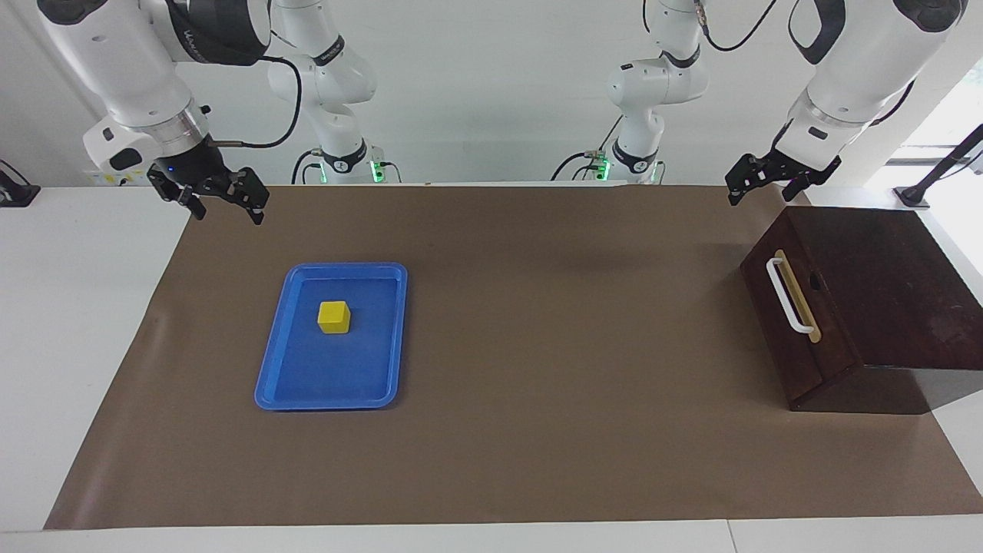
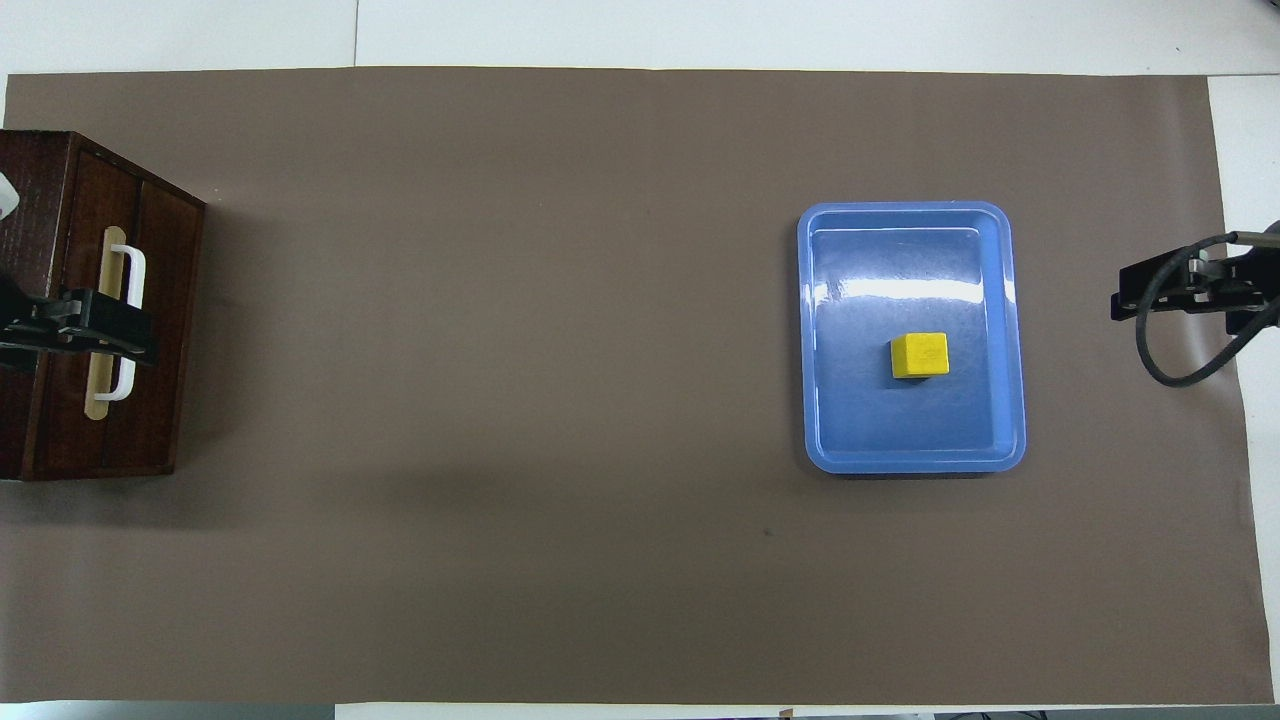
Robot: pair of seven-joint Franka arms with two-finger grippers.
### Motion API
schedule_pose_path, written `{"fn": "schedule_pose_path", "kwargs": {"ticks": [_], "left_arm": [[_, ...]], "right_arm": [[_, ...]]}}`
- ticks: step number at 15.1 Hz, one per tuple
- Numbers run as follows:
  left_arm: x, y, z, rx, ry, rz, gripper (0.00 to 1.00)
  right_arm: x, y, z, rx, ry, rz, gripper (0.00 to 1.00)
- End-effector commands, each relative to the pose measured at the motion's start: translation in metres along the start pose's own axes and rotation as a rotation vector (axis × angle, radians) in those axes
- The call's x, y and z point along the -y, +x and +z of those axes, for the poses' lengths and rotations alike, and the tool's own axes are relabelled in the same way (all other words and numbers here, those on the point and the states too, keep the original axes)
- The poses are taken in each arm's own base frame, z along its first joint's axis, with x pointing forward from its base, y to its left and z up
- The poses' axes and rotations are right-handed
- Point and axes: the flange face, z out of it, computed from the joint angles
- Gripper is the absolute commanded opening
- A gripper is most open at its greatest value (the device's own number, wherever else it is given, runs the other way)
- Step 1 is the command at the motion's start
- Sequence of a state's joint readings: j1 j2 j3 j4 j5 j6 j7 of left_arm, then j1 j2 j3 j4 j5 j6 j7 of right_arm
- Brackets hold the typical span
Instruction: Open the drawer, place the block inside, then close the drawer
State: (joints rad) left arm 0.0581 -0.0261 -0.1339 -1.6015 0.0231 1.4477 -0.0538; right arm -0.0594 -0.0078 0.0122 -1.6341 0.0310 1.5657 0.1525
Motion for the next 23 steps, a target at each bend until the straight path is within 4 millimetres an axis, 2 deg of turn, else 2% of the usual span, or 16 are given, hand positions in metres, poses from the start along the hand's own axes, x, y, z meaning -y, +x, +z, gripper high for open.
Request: {"fn": "schedule_pose_path", "kwargs": {"ticks": [1,5,7,9,11,12,13,14,16,18,20,23], "left_arm": [[0.003,-0.009,-0.001,-0.008,0.009,-0.008,1.00],[0.003,-0.009,-0.001,-0.008,0.009,-0.008,1.00],[0.003,-0.009,-0.001,-0.010,0.009,-0.008,1.00],[0.000,-0.009,0.000,-0.010,0.013,-0.013,1.00],[-0.002,0.002,0.000,-0.090,0.026,-0.002,1.00],[-0.006,0.010,0.006,-0.123,0.069,0.016,1.00],[-0.024,0.017,0.014,-0.140,0.123,0.063,1.00],[-0.044,0.029,0.029,-0.145,0.185,0.115,1.00],[-0.045,0.051,0.056,-0.178,0.224,0.147,1.00],[-0.041,0.069,0.095,-0.204,0.272,0.193,1.00],[-0.028,0.085,0.136,-0.233,0.334,0.240,1.00],[0.010,0.097,0.161,-0.260,0.346,0.245,1.00]], "right_arm": [[-0.007,-0.015,0.017,0.051,0.076,0.178,1.00],[-0.015,-0.013,0.058,0.188,0.181,0.536,1.00],[-0.028,0.001,0.093,0.260,0.243,0.739,1.00],[-0.043,0.007,0.115,0.345,0.301,0.890,1.00],[-0.059,0.012,0.136,0.414,0.361,1.046,1.00],[-0.066,0.012,0.150,0.439,0.373,1.081,1.00],[-0.072,0.011,0.163,0.478,0.385,1.124,1.00],[-0.073,0.009,0.171,0.518,0.403,1.182,1.00],[-0.069,0.001,0.192,0.590,0.412,1.233,1.00],[-0.069,0.003,0.213,0.639,0.412,1.253,1.00],[-0.071,0.008,0.237,0.661,0.405,1.242,1.00],[-0.073,0.021,0.271,0.680,0.444,1.220,1.00]]}}
